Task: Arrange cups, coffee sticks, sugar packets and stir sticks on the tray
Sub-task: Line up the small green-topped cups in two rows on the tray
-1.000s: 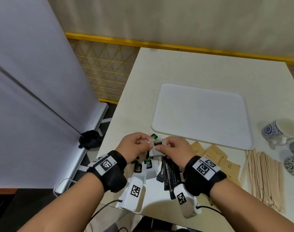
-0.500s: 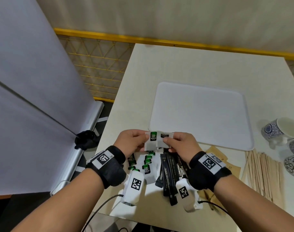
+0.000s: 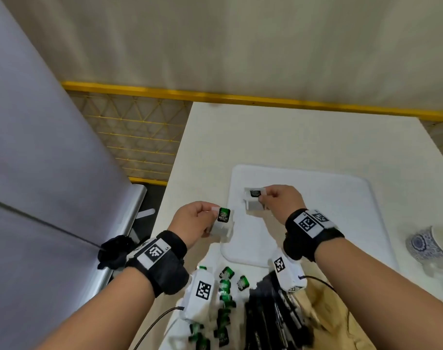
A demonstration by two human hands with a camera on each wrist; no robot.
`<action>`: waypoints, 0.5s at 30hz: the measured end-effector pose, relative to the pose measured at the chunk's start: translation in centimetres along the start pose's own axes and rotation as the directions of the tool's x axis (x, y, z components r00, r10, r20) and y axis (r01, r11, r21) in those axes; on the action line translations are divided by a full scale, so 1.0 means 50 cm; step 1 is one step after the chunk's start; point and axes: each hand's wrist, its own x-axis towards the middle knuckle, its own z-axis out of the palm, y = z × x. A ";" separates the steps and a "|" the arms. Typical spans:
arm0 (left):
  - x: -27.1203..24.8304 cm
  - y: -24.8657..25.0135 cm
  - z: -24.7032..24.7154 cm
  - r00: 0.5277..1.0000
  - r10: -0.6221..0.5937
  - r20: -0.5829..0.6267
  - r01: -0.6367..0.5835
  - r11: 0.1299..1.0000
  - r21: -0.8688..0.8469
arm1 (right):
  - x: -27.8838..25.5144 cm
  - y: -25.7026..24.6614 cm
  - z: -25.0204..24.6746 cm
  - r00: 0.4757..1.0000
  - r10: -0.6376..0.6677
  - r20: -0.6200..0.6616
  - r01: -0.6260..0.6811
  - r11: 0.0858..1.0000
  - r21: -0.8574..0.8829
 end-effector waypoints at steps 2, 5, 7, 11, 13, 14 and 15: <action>0.029 0.015 0.012 1.000 0.000 -0.002 0.000 1.000 0.007 | 0.050 -0.006 -0.003 1.000 0.003 0.005 -0.003 0.999 -0.042; 0.069 0.029 0.031 1.000 -0.009 -0.025 0.009 1.000 -0.006 | 0.118 -0.012 0.004 0.999 0.032 0.044 -0.030 0.998 -0.059; 0.090 0.035 0.042 0.999 -0.013 -0.033 0.012 1.000 -0.014 | 0.154 -0.014 0.015 0.996 0.059 0.069 -0.055 0.997 -0.058; 0.134 0.045 0.051 0.999 0.001 -0.053 -0.001 1.000 0.016 | 0.215 -0.026 0.032 0.991 0.104 0.080 -0.107 0.994 0.030; 0.152 0.050 0.051 0.998 0.001 -0.066 -0.001 1.000 0.005 | 0.234 -0.034 0.039 0.991 0.113 0.076 -0.117 0.992 0.051; 0.158 0.052 0.051 0.998 0.000 -0.070 -0.001 1.000 -0.003 | 0.241 -0.037 0.043 0.992 0.109 0.064 -0.114 0.991 0.068; 0.164 0.054 0.052 0.998 0.000 -0.069 0.000 1.000 -0.007 | 0.247 -0.039 0.047 0.993 0.105 0.045 -0.108 0.990 0.089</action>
